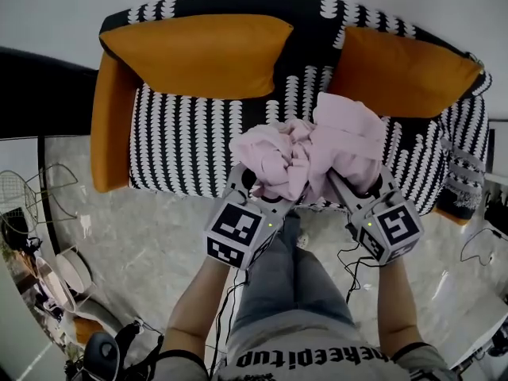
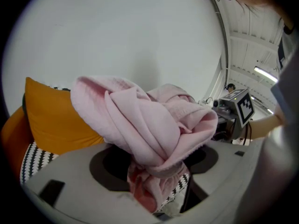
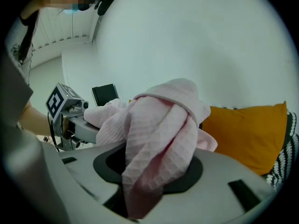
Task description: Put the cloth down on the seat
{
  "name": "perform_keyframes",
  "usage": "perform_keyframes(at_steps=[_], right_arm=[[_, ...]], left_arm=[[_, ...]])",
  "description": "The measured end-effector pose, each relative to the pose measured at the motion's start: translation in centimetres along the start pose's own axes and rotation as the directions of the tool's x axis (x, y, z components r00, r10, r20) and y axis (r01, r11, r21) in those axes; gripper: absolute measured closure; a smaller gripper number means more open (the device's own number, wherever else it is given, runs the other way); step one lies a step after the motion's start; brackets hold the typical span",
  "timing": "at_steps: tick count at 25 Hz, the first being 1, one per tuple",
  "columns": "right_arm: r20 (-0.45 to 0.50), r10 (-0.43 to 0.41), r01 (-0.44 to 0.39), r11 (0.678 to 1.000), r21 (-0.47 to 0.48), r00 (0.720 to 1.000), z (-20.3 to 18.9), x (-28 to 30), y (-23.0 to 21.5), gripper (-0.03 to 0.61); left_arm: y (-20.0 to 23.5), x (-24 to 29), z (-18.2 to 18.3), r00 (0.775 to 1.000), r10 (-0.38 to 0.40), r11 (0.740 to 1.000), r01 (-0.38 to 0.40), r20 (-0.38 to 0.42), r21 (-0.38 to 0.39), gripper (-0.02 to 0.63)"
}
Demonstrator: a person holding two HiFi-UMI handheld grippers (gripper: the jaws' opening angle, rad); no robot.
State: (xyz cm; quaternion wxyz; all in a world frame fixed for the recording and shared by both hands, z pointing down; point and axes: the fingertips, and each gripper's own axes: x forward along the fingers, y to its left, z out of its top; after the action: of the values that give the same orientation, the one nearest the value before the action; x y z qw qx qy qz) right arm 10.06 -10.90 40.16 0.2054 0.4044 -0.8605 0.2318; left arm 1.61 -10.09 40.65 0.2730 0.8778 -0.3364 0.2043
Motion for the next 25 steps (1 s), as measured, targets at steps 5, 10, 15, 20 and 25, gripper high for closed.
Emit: perform_keyframes(at_steps=[5, 10, 15, 20, 25], right_arm=[[-0.049, 0.010, -0.009, 1.000, 0.018, 0.999, -3.0, 2.3, -0.4, 0.380], [-0.093, 0.020, -0.016, 0.999, 0.045, 0.995, -6.6, 4.8, -1.5, 0.382], [-0.125, 0.027, -0.018, 0.997, 0.073, 0.992, -9.3, 5.9, -2.2, 0.380], [-0.156, 0.029, -0.017, 0.997, 0.077, 0.987, -12.0, 7.1, -2.9, 0.380], [-0.190, 0.038, -0.018, 0.995, 0.103, 0.981, -15.2, 8.6, -3.3, 0.380]], left_arm=[[1.5, 1.5, -3.0, 0.999, 0.003, 1.000, -0.004, -0.042, -0.023, 0.272], [3.0, 4.0, -6.5, 0.996, 0.011, 0.999, -0.014, -0.089, -0.040, 0.272], [3.6, 5.5, -8.9, 0.992, 0.017, 0.998, -0.024, -0.121, -0.057, 0.272], [4.1, 7.0, -11.6, 0.987, 0.023, 0.997, -0.035, -0.156, -0.072, 0.272], [5.0, 8.4, -14.6, 0.981, 0.023, 0.996, -0.039, -0.191, -0.083, 0.272]])
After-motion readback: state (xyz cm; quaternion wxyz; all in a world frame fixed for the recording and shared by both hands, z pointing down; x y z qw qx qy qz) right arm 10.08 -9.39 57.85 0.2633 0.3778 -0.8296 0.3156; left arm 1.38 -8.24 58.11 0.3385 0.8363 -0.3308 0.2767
